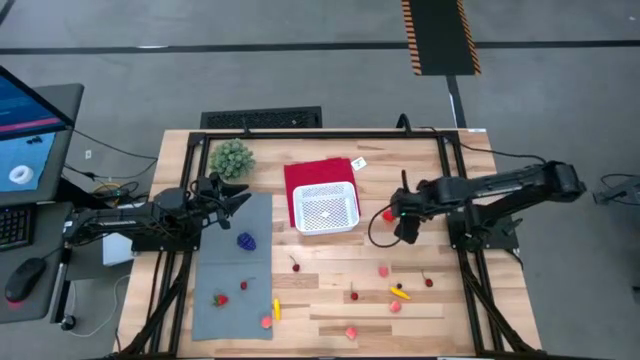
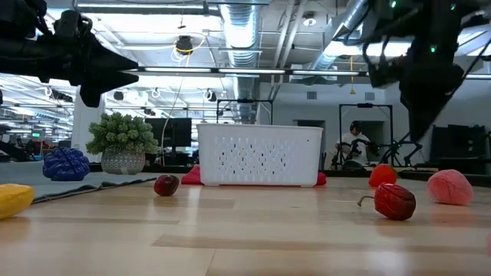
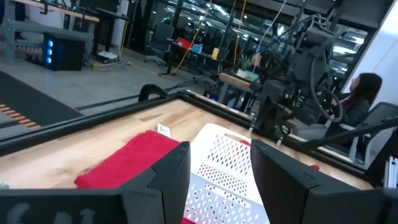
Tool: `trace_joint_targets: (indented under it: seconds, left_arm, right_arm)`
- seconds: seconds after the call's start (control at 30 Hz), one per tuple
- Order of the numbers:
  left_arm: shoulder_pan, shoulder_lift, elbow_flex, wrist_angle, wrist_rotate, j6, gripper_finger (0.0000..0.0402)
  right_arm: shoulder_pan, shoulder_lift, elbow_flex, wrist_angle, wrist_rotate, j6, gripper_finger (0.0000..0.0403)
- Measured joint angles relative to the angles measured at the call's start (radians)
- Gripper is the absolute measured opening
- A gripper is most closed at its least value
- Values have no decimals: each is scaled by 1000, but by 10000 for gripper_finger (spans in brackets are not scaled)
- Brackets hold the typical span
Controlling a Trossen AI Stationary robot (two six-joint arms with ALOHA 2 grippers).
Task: Pick and placing Produce into tupperware
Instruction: Put the red strawberry into the white bin
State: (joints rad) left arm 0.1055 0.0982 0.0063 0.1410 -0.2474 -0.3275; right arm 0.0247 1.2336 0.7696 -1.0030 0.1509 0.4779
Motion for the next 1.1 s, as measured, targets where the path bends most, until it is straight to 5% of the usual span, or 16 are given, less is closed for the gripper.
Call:
trace_joint_targets:
  seconds: [0.43,0.83,1.1]
  left_arm:
    - [0,0,0,2,0,-9,158]
    - [0,0,0,3,0,-12,158]
    - [0,0,0,3,0,-13,158]
  right_arm:
    - [-73,237,4,40,7,-116,182]
    - [-104,285,4,110,34,-204,179]
    - [-132,285,4,124,34,-228,116]
